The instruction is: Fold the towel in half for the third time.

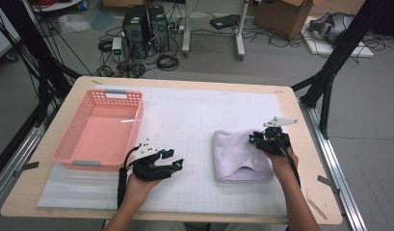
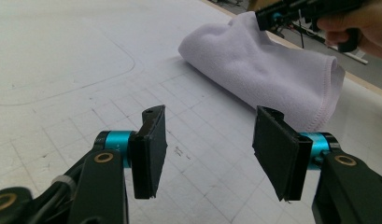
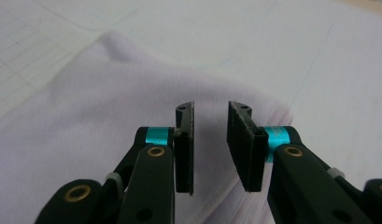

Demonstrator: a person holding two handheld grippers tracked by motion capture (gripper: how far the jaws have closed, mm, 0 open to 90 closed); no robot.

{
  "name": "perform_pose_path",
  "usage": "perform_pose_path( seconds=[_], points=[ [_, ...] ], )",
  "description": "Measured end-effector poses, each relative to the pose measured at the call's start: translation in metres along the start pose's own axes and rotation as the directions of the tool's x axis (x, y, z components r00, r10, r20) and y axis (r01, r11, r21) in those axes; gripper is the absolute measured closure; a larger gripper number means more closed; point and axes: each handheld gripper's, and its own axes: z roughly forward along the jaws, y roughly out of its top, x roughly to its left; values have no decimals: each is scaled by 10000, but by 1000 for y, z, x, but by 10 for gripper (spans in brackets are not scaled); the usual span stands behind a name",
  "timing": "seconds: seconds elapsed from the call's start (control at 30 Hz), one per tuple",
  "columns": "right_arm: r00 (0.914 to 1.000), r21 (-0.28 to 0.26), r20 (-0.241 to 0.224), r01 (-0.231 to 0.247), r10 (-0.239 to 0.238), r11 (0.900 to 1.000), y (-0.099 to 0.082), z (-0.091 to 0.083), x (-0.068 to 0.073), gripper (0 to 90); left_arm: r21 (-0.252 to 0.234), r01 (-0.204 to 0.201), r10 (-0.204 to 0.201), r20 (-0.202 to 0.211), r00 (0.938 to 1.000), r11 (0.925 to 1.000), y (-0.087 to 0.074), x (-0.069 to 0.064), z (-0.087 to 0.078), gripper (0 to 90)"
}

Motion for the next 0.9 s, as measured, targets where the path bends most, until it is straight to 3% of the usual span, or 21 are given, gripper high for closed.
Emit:
perform_pose_path(
  seconds=[0.1,0.17,0.27,0.43,0.47,0.6,0.77,0.9],
  points=[
    [9997,1092,237,-19,-7,9940,-13,9,-1,714,8,-21,21,22,10000,10000,0,-1,0,447],
    [9991,919,341,-298,268,9953,-18,6,-3,752,0,-20,20,21,10000,10000,0,-1,0,447],
    [9954,1047,957,-88,-13,9945,-21,-2,-6,767,15,-9,9,11,10000,10000,0,-1,1,447],
    [9976,270,664,-199,181,9994,-25,-18,-4,739,10,-31,31,6,10000,10000,0,-1,1,446],
    [9979,-94,614,-206,211,9997,-28,-29,0,697,26,-87,87,-1,10000,10000,0,-1,1,446],
    [9981,-483,609,-68,98,9988,-40,-46,11,656,-19,-45,45,-9,10000,10000,0,-1,0,446],
    [9997,-469,54,-229,232,9986,-56,-56,30,621,-16,-78,78,-8,10000,10000,0,-2,0,446],
    [9998,59,-186,-107,108,9999,-63,-41,41,608,29,-148,148,-7,9999,9999,0,-4,1,446]
  ],
)
